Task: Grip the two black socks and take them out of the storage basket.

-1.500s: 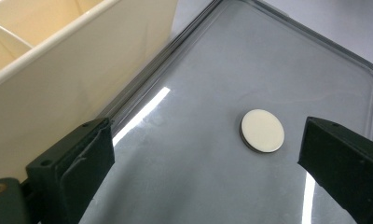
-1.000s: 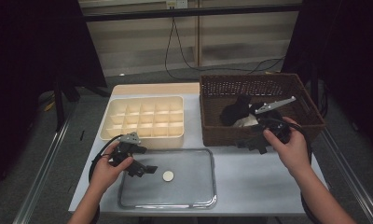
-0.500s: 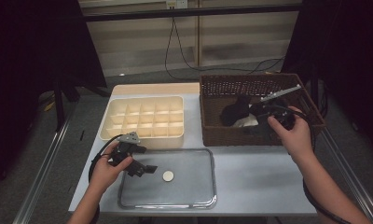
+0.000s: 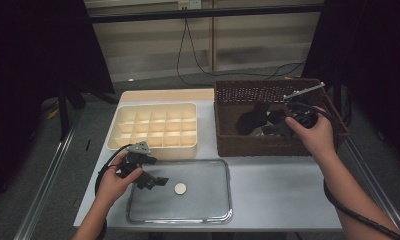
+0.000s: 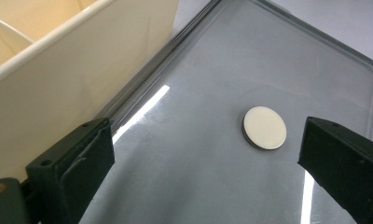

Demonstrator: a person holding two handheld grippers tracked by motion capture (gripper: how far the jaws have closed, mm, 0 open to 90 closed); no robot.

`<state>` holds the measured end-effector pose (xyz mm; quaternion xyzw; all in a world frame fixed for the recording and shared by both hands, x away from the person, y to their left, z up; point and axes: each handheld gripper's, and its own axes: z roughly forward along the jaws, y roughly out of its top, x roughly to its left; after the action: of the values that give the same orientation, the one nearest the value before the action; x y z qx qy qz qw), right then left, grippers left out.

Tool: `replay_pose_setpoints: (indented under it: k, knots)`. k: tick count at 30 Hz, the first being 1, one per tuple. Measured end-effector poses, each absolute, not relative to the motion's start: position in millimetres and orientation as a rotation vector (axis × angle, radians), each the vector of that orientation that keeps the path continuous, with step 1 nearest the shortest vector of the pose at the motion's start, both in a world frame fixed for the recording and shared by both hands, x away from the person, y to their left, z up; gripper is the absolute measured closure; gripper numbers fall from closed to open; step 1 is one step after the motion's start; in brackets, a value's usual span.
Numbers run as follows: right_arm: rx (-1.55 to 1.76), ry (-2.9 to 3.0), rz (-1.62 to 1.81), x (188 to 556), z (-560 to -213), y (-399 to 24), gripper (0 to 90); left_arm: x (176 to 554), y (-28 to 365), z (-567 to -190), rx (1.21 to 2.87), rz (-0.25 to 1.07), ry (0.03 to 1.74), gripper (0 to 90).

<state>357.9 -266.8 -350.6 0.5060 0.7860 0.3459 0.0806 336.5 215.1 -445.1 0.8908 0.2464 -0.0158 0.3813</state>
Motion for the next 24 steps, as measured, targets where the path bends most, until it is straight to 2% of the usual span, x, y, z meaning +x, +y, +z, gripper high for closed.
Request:
replay_pose_setpoints:
  k: [17, 24]
  knots:
    - [1.570, 2.330, 0.874, 386, -361, -276, 10.7, 337, 216, -446, 2.274, -0.041, 0.629, 3.1]
    - [1.594, 2.319, 0.827, 394, -364, -282, 15.4, 337, 215, -446, 2.279, -0.044, 0.627, 3.1]
